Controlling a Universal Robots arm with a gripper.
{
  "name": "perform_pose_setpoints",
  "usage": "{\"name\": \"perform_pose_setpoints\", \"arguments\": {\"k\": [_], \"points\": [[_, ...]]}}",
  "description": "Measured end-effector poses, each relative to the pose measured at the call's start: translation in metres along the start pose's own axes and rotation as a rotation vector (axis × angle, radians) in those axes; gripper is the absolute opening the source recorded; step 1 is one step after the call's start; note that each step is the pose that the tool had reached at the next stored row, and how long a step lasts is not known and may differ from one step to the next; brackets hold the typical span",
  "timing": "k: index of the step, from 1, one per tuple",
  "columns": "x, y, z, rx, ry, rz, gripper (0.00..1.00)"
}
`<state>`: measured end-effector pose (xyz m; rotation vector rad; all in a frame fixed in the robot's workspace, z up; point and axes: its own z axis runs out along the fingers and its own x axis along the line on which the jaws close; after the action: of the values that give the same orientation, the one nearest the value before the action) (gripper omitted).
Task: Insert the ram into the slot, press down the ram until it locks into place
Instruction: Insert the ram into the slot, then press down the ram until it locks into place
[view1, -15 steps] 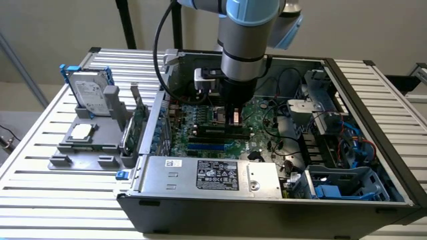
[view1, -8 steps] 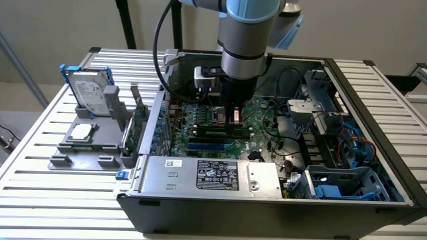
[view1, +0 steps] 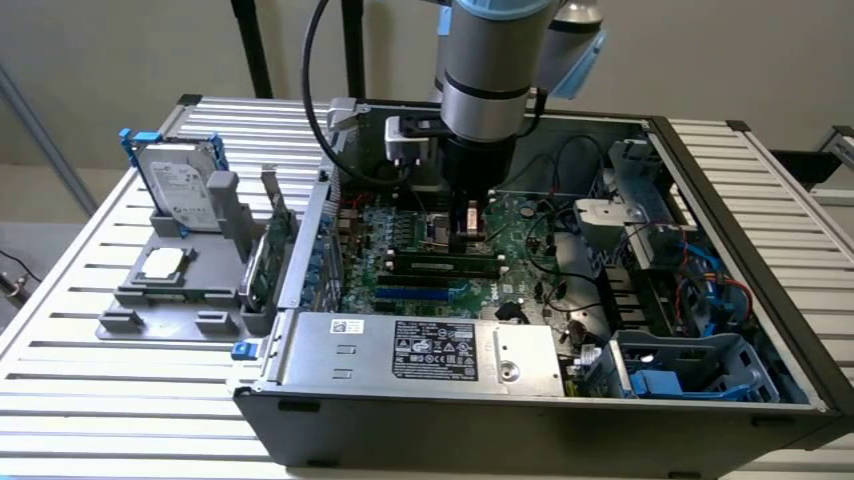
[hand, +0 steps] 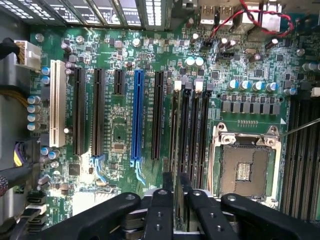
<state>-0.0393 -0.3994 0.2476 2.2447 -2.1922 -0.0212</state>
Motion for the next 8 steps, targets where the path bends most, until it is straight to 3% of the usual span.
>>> {"name": "perform_pose_setpoints", "arguments": {"k": [2, 8], "points": [[0.0000, 0.0000, 0.0000, 0.0001, -0.0005, 0.000, 0.11], [0.0000, 0.0000, -0.0002, 0.0000, -0.0029, 0.000, 0.11]]}}
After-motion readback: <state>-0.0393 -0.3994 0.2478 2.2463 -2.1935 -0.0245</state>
